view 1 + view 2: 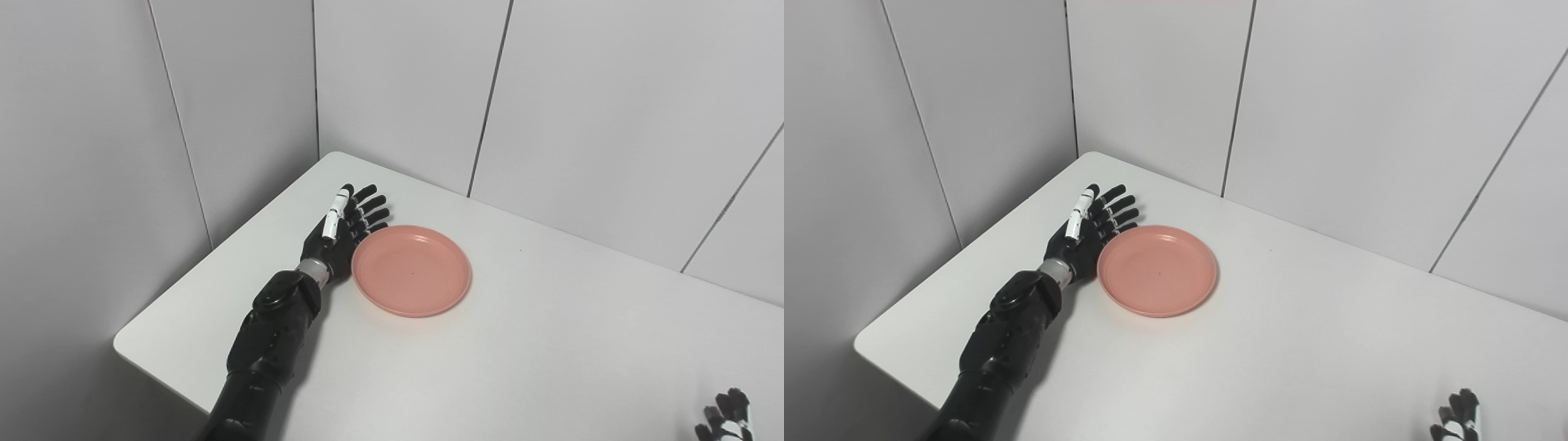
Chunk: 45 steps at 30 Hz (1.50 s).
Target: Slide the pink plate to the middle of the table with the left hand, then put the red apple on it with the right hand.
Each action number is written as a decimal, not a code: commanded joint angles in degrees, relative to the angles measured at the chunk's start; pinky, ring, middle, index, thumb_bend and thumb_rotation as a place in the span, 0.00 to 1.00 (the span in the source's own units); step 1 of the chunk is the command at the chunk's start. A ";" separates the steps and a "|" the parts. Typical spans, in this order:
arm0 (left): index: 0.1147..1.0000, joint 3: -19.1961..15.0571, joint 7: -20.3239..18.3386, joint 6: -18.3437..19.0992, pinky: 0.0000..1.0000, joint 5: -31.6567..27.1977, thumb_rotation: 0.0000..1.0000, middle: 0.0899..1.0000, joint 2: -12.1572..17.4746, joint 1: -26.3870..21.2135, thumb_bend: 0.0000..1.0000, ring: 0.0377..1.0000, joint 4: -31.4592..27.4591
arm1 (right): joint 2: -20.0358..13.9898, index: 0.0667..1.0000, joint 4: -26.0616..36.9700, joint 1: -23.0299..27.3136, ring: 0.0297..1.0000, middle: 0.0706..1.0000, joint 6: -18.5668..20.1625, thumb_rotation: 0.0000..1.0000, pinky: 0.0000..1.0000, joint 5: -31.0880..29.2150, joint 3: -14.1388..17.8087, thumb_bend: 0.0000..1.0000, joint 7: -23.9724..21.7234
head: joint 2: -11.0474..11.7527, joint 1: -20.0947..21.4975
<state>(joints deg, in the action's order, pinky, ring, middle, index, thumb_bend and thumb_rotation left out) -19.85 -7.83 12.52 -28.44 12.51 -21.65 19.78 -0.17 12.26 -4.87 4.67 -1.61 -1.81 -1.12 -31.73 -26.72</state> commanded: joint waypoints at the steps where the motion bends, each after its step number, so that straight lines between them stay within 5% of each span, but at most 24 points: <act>1: 0.83 0.66 -0.57 -0.29 0.87 -0.25 1.00 0.85 -1.06 -1.20 0.33 0.85 0.80 | -0.09 1.00 0.98 1.48 1.00 1.00 -3.01 1.00 1.00 0.08 0.08 0.00 -0.25 | -0.24 0.10; 17: 0.82 2.36 -2.51 -2.26 0.86 -0.17 1.00 0.85 -3.28 -1.02 0.33 0.86 2.91 | 0.04 1.00 -0.44 1.57 1.00 1.00 -4.58 1.00 1.00 -0.14 0.26 0.03 -0.20 | -0.87 0.91; 45: 0.80 5.38 -1.47 -0.30 0.84 1.36 1.00 0.84 -5.35 -0.12 0.34 0.84 -1.53 | 0.09 0.97 -2.85 1.67 0.97 0.97 -7.10 1.00 1.00 0.27 0.29 0.06 0.01 | -2.94 3.84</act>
<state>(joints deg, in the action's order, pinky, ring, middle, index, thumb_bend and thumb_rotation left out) -15.23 -9.72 10.66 -27.63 7.64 -21.50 18.87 -0.19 9.22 -4.48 1.32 -1.43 -1.69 -1.09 -34.72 -22.94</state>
